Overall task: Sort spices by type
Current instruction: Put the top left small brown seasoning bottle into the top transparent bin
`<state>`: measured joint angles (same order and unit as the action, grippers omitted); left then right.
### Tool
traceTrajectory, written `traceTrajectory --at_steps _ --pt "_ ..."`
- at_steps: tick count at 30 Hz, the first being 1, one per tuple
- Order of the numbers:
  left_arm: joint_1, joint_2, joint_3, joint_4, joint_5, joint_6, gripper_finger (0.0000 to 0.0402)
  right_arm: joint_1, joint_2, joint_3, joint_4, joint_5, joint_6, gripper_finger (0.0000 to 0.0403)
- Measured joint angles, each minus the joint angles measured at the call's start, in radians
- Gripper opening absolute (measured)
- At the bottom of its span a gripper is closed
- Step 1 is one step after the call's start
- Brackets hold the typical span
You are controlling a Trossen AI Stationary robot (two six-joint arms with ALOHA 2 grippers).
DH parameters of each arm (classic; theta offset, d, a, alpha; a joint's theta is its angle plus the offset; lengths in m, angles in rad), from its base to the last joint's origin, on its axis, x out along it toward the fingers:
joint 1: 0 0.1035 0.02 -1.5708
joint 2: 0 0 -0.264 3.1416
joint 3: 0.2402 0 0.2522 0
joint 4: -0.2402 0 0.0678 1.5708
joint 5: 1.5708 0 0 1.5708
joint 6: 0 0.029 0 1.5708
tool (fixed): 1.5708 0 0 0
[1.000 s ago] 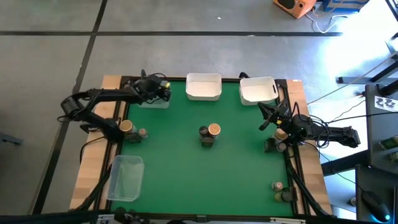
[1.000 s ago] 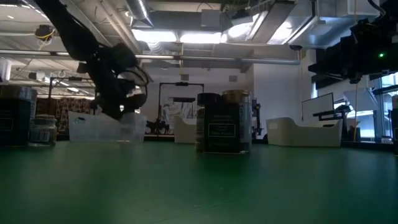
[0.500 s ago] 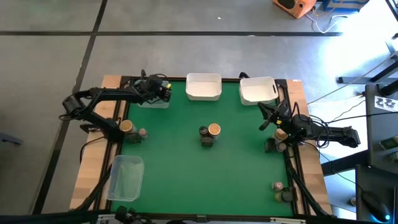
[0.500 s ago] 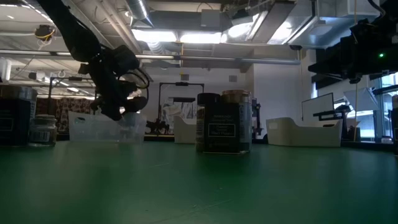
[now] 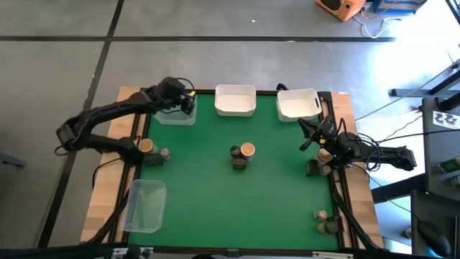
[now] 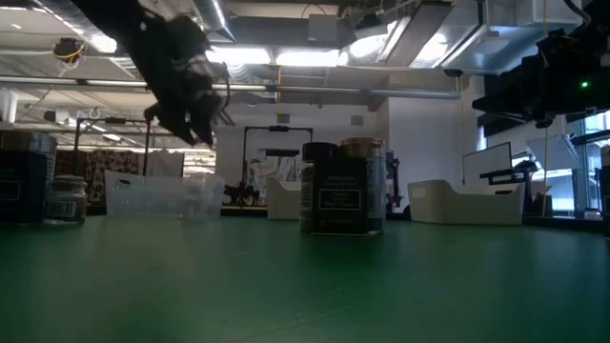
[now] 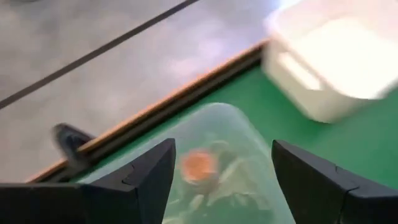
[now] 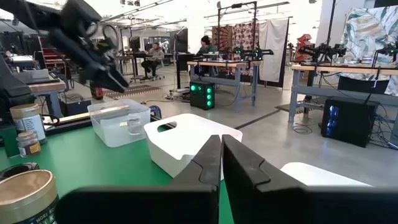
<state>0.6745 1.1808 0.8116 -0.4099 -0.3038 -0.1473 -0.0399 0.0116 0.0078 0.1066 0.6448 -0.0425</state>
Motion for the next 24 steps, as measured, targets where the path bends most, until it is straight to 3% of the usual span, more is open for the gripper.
traceTrajectory --at_steps 10,18,24 --pt "-0.245 -0.083 0.000 -0.095 0.264 0.087 0.0250 0.000 0.000 0.000 0.002 -0.001 0.000 0.0016" --pt "-0.467 -0.019 0.015 -0.147 0.238 0.205 0.0250 0.000 0.000 0.000 0.004 -0.001 0.007 0.0016" --pt "-0.567 0.059 0.116 -0.373 0.176 0.126 0.0250 0.000 0.000 0.000 0.004 -0.001 0.007 0.0016"
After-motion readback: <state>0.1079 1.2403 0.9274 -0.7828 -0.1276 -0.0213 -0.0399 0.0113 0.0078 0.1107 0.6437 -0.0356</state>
